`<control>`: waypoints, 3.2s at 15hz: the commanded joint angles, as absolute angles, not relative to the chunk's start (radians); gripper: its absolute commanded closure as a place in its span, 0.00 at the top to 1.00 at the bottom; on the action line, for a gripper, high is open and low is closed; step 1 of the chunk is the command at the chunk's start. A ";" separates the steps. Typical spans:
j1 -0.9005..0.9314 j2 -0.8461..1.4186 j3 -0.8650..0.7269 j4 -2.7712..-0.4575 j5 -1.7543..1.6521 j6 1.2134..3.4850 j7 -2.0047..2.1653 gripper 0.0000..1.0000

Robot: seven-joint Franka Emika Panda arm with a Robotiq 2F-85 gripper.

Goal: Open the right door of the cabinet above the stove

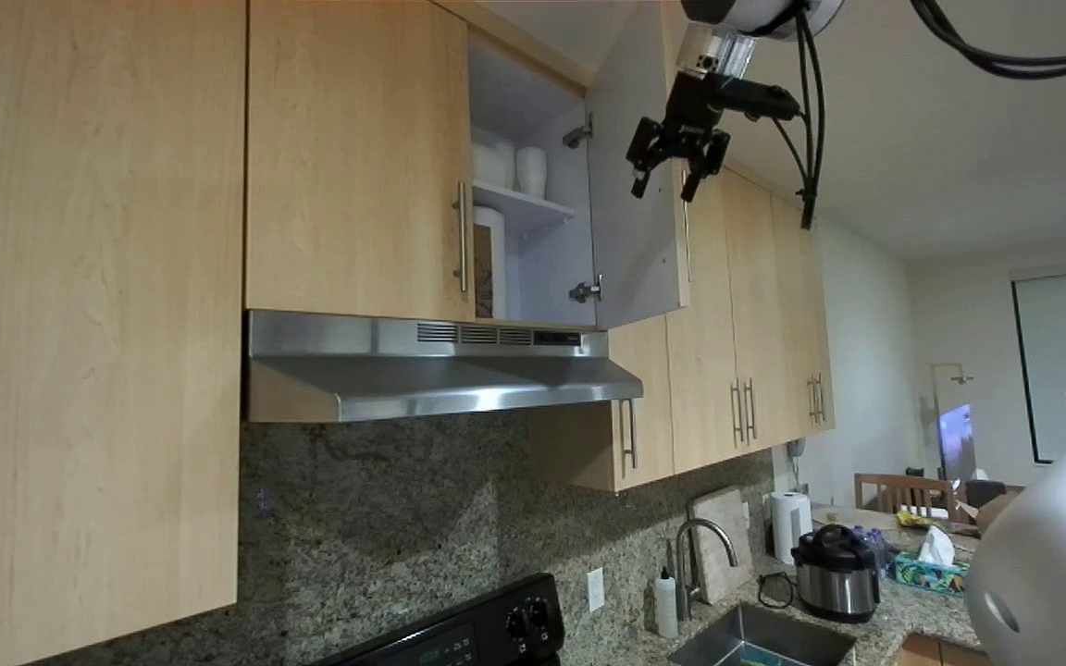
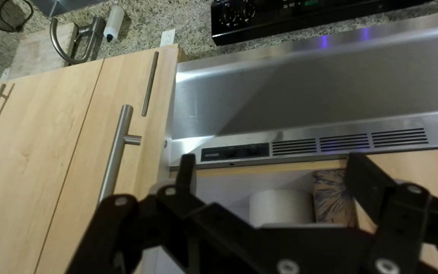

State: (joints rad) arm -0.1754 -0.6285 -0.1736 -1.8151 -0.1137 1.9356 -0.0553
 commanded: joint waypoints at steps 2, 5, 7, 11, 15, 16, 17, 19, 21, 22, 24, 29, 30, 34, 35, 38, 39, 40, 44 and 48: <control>-0.154 -0.565 -0.146 -1.803 -0.141 1.946 -0.061 1.00; -0.150 -0.510 -0.130 -1.802 -0.132 2.028 -0.019 1.00; -0.151 -0.462 -0.127 -1.793 -0.123 2.127 0.008 1.00; -0.188 -0.362 -0.103 -1.791 -0.174 2.345 0.098 1.00; -0.261 -0.265 -0.072 -1.763 -0.318 2.430 0.278 1.00; -0.281 -0.248 -0.063 -1.752 -0.369 2.430 0.340 1.00; -0.301 -0.234 -0.055 -1.744 -0.427 2.430 0.401 1.00; -0.325 -0.214 -0.045 -1.730 -0.542 2.420 0.521 1.00; -0.337 -0.197 -0.042 -1.714 -0.639 2.400 0.611 1.00; -0.335 -0.191 -0.046 -1.705 -0.672 2.385 0.642 1.00; -0.315 -0.182 -0.060 -1.695 -0.703 2.347 0.662 1.00; -0.302 -0.160 -0.080 -1.670 -0.755 2.281 0.712 1.00; -0.301 -0.156 -0.086 -1.666 -0.759 2.274 0.724 1.00; -0.298 -0.141 -0.115 -1.659 -0.745 2.290 0.743 1.00; -0.298 -0.139 -0.122 -1.660 -0.741 2.297 0.743 1.00; -0.295 -0.154 -0.134 -1.671 -0.730 2.287 0.741 1.00; -0.296 -0.161 -0.138 -1.673 -0.725 2.279 0.744 1.00; -0.296 -0.166 -0.143 -1.677 -0.723 2.281 0.741 1.00; -0.294 -0.201 -0.166 -1.702 -0.670 2.295 0.698 1.00; -0.294 -0.233 -0.189 -1.718 -0.594 2.312 0.638 1.00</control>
State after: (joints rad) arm -0.3036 -0.1860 -0.1627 -1.6788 -0.6554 2.2944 0.7024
